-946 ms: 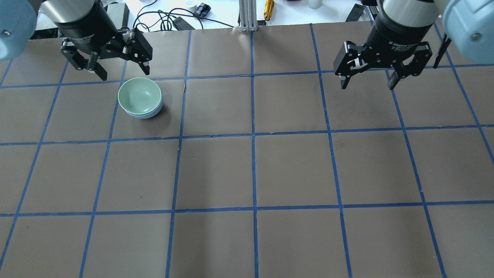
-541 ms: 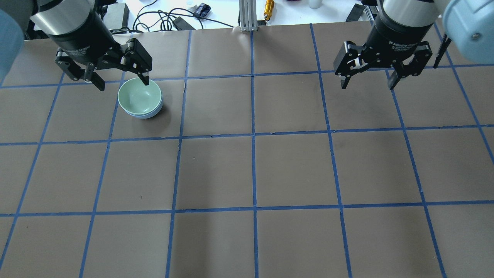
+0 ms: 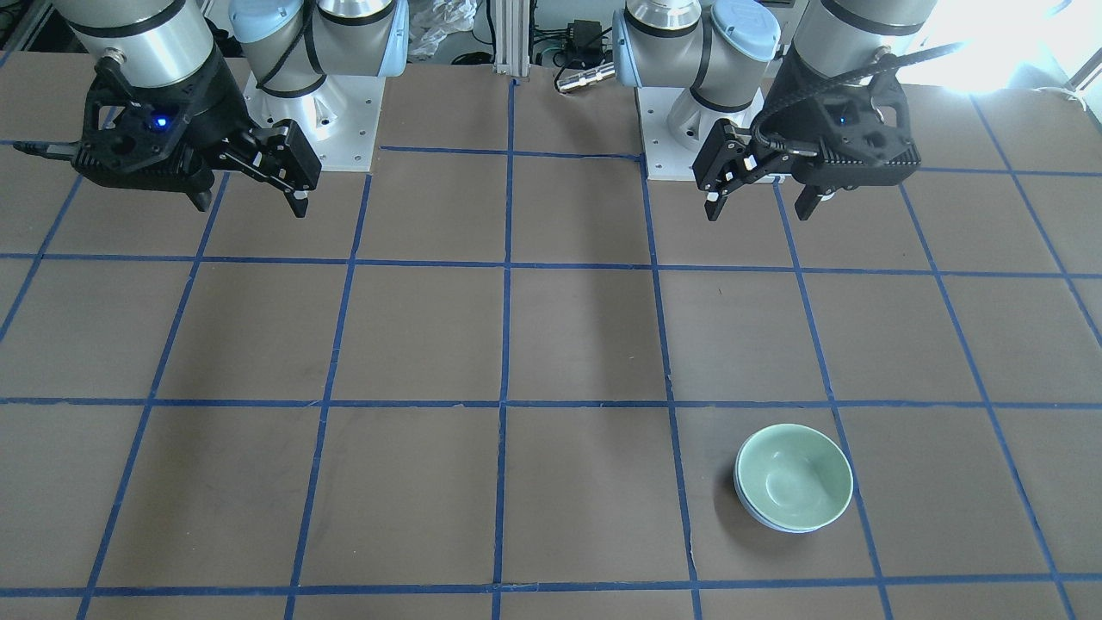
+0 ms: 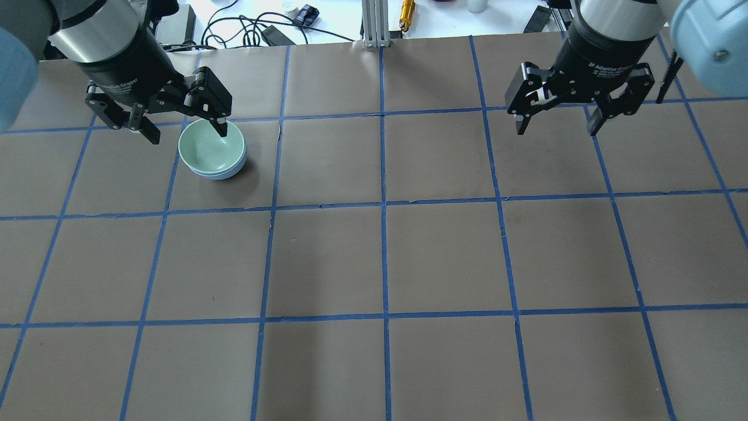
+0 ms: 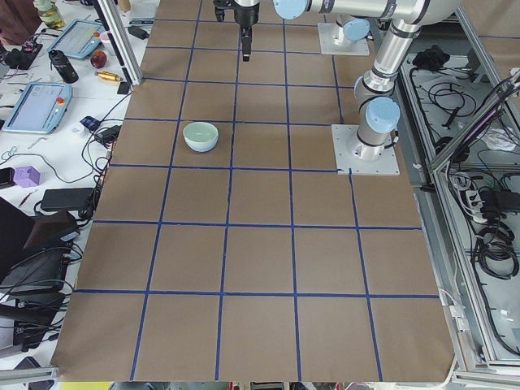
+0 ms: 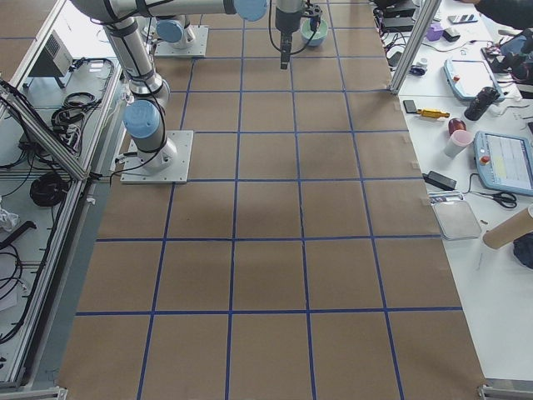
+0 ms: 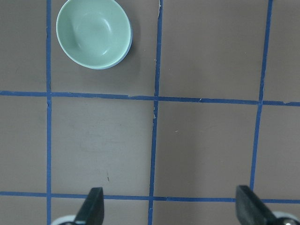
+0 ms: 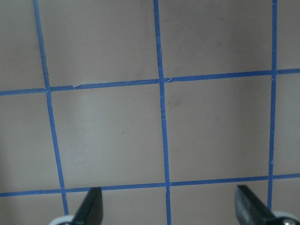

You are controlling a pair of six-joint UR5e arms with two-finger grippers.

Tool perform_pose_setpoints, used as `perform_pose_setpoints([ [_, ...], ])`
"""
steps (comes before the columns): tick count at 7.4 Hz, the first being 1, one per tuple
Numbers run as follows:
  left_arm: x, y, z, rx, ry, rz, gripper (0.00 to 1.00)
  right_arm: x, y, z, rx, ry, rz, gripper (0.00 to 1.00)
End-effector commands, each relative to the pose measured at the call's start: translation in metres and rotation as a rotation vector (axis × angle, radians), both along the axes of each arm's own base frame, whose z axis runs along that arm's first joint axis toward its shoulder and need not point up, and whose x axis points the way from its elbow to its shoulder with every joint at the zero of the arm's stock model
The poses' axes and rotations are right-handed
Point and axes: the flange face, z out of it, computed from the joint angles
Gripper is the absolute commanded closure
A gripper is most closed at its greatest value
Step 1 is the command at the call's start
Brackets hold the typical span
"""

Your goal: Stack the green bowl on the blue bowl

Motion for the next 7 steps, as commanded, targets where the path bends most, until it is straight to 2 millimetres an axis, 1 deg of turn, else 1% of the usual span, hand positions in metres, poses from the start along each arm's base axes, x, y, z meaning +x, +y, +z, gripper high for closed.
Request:
perform_pose_setpoints([
  [1, 0.0045, -0.0001, 0.0005, -0.004, -0.045, -0.002, 0.00, 0.0000, 0.0000, 0.0000, 0.000, 0.000, 0.000, 0.00],
  [7, 0.0034, 0.0002, -0.0006, 0.000, -0.035, -0.003, 0.00, 0.0000, 0.0001, -0.0008, 0.002, 0.000, 0.000, 0.00],
])
